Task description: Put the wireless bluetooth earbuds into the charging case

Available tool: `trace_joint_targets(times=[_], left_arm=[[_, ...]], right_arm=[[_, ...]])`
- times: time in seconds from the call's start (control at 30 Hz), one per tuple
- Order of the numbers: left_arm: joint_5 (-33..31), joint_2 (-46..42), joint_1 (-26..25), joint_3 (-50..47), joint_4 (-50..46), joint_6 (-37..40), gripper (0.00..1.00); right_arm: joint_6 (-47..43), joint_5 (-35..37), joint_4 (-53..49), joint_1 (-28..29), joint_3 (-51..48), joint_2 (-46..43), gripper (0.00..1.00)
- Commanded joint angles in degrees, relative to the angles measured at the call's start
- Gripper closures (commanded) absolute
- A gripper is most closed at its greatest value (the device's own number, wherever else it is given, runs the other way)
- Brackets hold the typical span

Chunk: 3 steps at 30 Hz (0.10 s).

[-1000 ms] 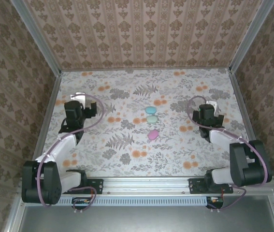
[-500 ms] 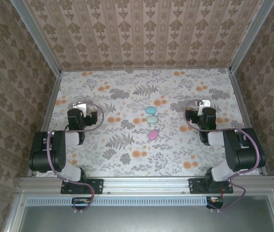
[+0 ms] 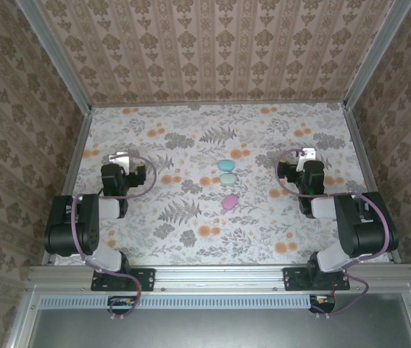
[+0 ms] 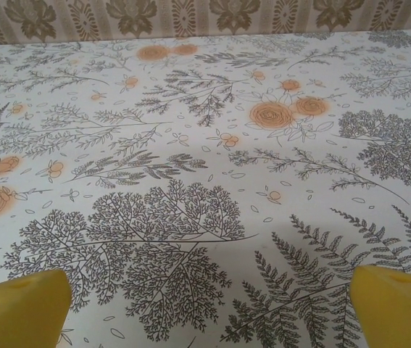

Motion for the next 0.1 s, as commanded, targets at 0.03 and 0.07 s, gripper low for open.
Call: trace_joint_targets(times=[0.03,0.07], left_arm=[[-0.5,-0.6,-0.2,0.2,1.7,-0.6,0.00],[-0.5,-0.6,-0.2,0.2,1.7,-0.6,0.00]], right_arm=[[-0.8,0.2,1.8,0.2,0.1,0.1,0.00],[-0.7,0.1,1.9,0.2,0.1,0.2,0.00]])
